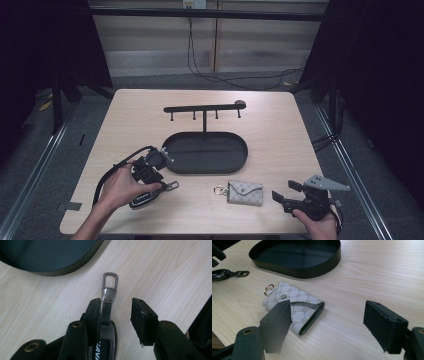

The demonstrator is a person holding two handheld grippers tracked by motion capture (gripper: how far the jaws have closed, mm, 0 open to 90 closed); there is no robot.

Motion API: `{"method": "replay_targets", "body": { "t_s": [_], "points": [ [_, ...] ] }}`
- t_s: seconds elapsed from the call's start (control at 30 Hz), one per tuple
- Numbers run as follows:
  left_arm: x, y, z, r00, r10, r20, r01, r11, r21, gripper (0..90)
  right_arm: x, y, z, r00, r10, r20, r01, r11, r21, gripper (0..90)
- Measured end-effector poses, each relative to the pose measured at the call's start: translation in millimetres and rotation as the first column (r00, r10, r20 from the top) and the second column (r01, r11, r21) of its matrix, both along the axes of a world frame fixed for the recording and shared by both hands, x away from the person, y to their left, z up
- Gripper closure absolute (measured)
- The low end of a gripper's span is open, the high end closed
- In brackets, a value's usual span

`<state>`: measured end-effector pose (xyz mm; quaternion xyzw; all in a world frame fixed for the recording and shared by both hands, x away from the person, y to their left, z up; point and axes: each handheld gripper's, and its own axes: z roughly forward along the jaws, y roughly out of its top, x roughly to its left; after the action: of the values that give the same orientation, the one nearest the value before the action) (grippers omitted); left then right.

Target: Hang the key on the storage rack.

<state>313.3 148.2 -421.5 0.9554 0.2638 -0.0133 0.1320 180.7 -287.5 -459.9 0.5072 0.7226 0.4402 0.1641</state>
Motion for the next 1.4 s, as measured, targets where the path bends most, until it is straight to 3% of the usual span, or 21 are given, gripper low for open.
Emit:
{"method": "replay_targets", "body": {
  "t_s": [0.13, 0.27, 0.4, 0.67, 0.87, 1.07, 1.23, 1.4],
  "points": [
    [4.1, -2.7, -6.9, 0.9996, -0.018, -0.02, 0.018, 0.9993, 0.034, 59.9, 0.0, 0.4, -0.1, 1.0, 0.0, 0.001, 0.0, 1.0, -0.001, 22.8],
    [10.2, -1.8, -10.5, 0.9997, -0.008, -0.024, 0.008, 0.9999, 0.013, 54.8, -0.1, 0.4, 0.0, 1.0, 0.0, 0.0, 0.0, 1.0, -0.002, 22.7],
    [12.7, -6.6, -18.0, 0.9988, -0.03, -0.039, 0.031, 0.9988, 0.036, 56.4, 0.0, 0.7, -0.1, 1.0, 0.001, -0.001, -0.001, 1.0, -0.003, 22.8],
    [15.9, -16.3, -24.4, 0.9982, -0.027, -0.053, 0.03, 0.998, 0.056, 53.6, 0.0, 0.5, -0.2, 1.0, 0.003, -0.005, -0.003, 1.0, -0.005, 22.8],
    [18.4, -26.4, -31.8, 0.9967, -0.043, -0.069, 0.048, 0.9959, 0.077, 57.1, -0.1, 0.5, -0.2, 1.0, 0.004, -0.005, -0.004, 1.0, -0.003, 22.7],
    [20.6, -28.0, -33.8, 0.9973, -0.038, -0.063, 0.043, 0.9963, 0.075, 59.5, 0.4, 0.2, -0.5, 1.0, 0.005, -0.007, -0.005, 1.0, 0.001, 22.7],
    [21.7, -29.7, -38.2, 0.996, -0.066, -0.06, 0.073, 0.9911, 0.112, 61.2, 0.4, -0.1, -0.5, 1.0, 0.006, -0.007, -0.006, 1.0, 0.004, 22.6],
    [19.9, -34.0, -42.4, 0.996, -0.065, -0.061, 0.071, 0.9909, 0.114, 67.1, 0.9, -0.4, -0.9, 0.9999, 0.002, -0.01, -0.002, 1.0, 0.003, 22.5]
  ]
}}
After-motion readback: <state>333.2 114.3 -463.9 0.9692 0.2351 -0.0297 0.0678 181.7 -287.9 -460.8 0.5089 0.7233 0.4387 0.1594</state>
